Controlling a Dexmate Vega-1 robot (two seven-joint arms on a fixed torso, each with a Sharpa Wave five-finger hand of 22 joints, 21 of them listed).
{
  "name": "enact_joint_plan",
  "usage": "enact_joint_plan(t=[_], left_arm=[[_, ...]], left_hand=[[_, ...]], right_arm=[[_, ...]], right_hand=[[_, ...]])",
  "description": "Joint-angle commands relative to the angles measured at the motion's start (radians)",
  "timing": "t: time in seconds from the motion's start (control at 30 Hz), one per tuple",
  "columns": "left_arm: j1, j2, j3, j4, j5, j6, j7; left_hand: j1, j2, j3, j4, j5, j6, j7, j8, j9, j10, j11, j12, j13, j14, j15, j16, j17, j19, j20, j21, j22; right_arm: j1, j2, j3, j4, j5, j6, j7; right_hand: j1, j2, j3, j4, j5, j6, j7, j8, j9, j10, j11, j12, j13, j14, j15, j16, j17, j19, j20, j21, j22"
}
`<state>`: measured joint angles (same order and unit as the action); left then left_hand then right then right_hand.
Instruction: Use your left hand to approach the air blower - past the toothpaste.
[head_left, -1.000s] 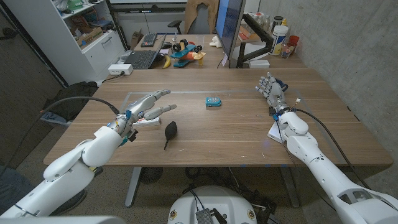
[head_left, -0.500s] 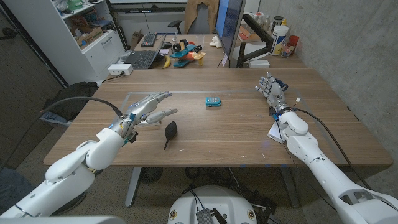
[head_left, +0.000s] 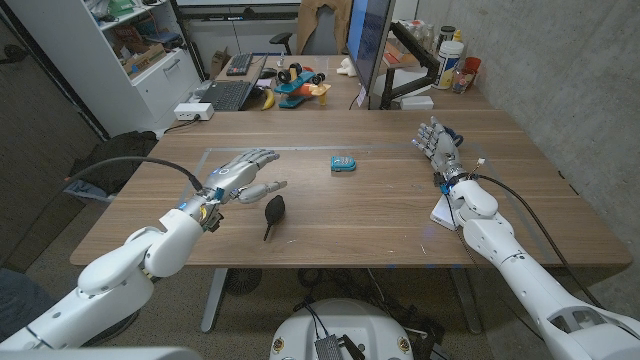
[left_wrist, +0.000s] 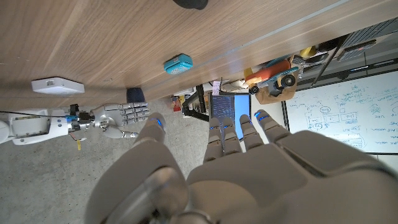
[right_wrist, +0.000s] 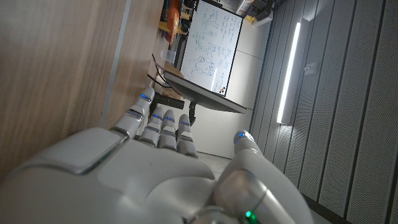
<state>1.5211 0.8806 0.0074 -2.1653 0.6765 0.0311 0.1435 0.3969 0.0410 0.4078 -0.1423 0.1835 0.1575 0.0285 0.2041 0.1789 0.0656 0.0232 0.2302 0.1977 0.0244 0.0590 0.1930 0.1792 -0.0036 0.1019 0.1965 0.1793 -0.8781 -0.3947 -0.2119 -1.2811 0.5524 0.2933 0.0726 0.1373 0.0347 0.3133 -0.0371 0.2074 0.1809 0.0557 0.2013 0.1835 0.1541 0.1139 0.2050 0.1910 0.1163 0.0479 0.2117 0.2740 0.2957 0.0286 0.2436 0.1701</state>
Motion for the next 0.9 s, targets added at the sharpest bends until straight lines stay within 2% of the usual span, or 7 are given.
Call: enact_joint_plan(t=[0.03, 0.57, 0.9], left_arm=[[-0.002, 0.044, 0.052, -0.002, 0.054, 0.052, 0.048], [-0.023, 0.102, 0.125, 0.032, 0.022, 0.089, 0.098], [-0.061, 0.137, 0.185, 0.068, -0.028, 0.083, 0.118]], left_hand=[[0.013, -0.003, 0.003, -0.008, -0.001, 0.008, 0.002, 0.004, 0.004, 0.010, -0.004, 0.008, 0.004, 0.008, 0.001, 0.006, 0.002, 0.005, 0.001, 0.008, 0.001], [0.018, -0.004, 0.003, -0.009, 0.000, 0.016, -0.002, 0.003, 0.005, 0.016, -0.006, 0.008, 0.004, 0.015, -0.002, 0.006, 0.002, 0.011, 0.004, 0.009, 0.002], [0.021, -0.005, 0.002, -0.010, 0.001, 0.023, -0.001, 0.003, 0.005, 0.021, -0.010, 0.009, 0.004, 0.018, -0.003, 0.005, 0.002, 0.011, 0.005, 0.009, 0.002]], right_arm=[[-0.006, 0.003, 0.007, 0.005, 0.005, 0.018, 0.000], [-0.014, 0.001, 0.005, -0.014, 0.001, 0.009, -0.010], [-0.024, -0.002, 0.003, -0.037, -0.009, 0.004, -0.027]], right_hand=[[0.001, -0.006, -0.001, -0.002, 0.003, 0.013, -0.003, 0.004, 0.005, 0.014, 0.001, 0.001, 0.002, 0.013, 0.002, 0.008, -0.001, 0.011, 0.002, -0.005, 0.001], [0.000, -0.004, -0.002, -0.004, 0.003, 0.016, -0.003, 0.003, 0.005, 0.014, 0.000, 0.000, 0.002, 0.013, 0.003, 0.008, -0.004, 0.012, 0.002, -0.009, 0.001], [0.000, -0.003, -0.003, -0.005, 0.003, 0.017, -0.002, 0.003, 0.006, 0.013, 0.005, -0.001, 0.002, 0.012, 0.002, 0.007, -0.005, 0.013, -0.003, -0.013, 0.001]])
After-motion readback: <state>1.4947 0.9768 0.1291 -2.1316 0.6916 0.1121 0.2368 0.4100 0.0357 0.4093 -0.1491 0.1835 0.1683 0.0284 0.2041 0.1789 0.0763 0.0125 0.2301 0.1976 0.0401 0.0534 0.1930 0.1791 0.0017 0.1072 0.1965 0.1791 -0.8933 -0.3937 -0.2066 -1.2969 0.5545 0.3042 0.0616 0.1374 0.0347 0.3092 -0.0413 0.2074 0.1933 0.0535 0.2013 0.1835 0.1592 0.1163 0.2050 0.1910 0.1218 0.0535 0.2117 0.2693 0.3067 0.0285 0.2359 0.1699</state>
